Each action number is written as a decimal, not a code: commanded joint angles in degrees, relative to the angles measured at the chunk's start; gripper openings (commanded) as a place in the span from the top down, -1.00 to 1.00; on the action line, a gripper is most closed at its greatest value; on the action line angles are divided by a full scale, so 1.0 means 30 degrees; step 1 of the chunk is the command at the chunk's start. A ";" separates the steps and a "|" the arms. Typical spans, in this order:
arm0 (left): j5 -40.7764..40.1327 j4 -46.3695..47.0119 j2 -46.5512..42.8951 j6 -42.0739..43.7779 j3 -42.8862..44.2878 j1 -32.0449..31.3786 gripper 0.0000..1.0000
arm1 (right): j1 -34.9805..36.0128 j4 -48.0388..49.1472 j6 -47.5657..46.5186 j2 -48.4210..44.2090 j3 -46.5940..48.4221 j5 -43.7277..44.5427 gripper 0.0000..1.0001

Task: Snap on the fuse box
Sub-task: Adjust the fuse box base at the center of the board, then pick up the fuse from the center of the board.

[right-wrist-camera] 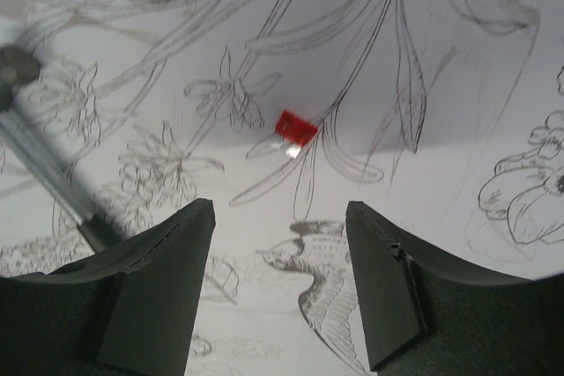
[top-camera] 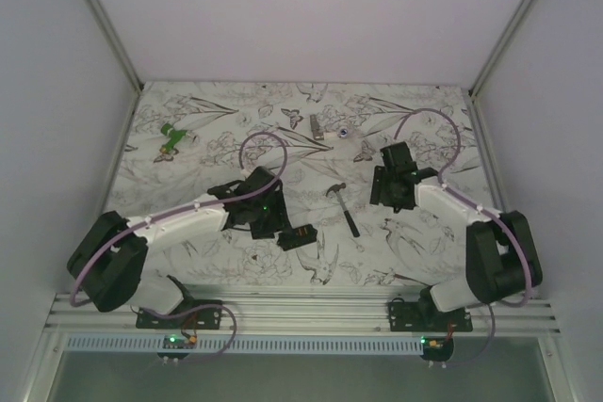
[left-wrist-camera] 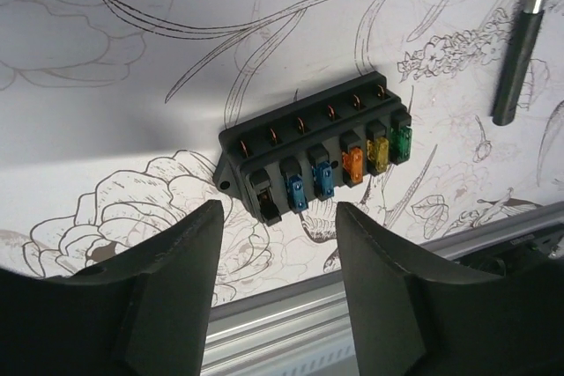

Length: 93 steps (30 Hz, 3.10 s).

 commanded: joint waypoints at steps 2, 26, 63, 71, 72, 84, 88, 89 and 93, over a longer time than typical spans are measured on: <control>-0.0317 -0.0288 -0.1580 0.0815 -0.0886 0.0650 -0.25 | -0.0123 -0.0298 0.0637 0.1948 0.1780 0.1837 -0.34; 0.0265 -0.0370 -0.4545 0.2401 -0.2729 0.2342 -0.92 | -0.0561 0.0425 0.1779 0.5053 0.2468 0.0954 0.07; 0.0992 -0.0365 -0.4171 0.2270 -0.2287 0.2051 -0.92 | -0.0489 -0.0360 0.0175 0.3332 0.0469 -0.1140 0.37; 0.0987 -0.0327 -0.3826 0.2240 -0.2167 0.1882 -0.92 | -0.0054 -0.1485 -0.0698 0.2735 0.0657 -0.1365 0.18; 0.0986 -0.0343 -0.3793 0.2262 -0.2127 0.1889 -0.92 | -0.0068 -0.1627 -0.1027 0.2701 0.0843 -0.1466 0.13; 0.0962 -0.0371 -0.3842 0.2328 -0.2150 0.1888 -0.92 | -0.0304 -0.2229 -0.4673 0.3849 0.2645 -0.2747 0.04; 0.1004 -0.0359 -0.3812 0.2360 -0.2119 0.1874 -0.92 | -0.0342 -0.2224 -0.4623 0.4411 0.2988 -0.2435 0.08; 0.0992 -0.0365 -0.3809 0.2358 -0.2110 0.1873 -0.92 | -0.0335 -0.2218 -0.4627 0.4503 0.3035 -0.2262 0.09; 0.1003 -0.0362 -0.3801 0.2358 -0.2117 0.1873 -0.92 | -0.0342 -0.2359 -0.4752 0.4673 0.3213 -0.1839 0.11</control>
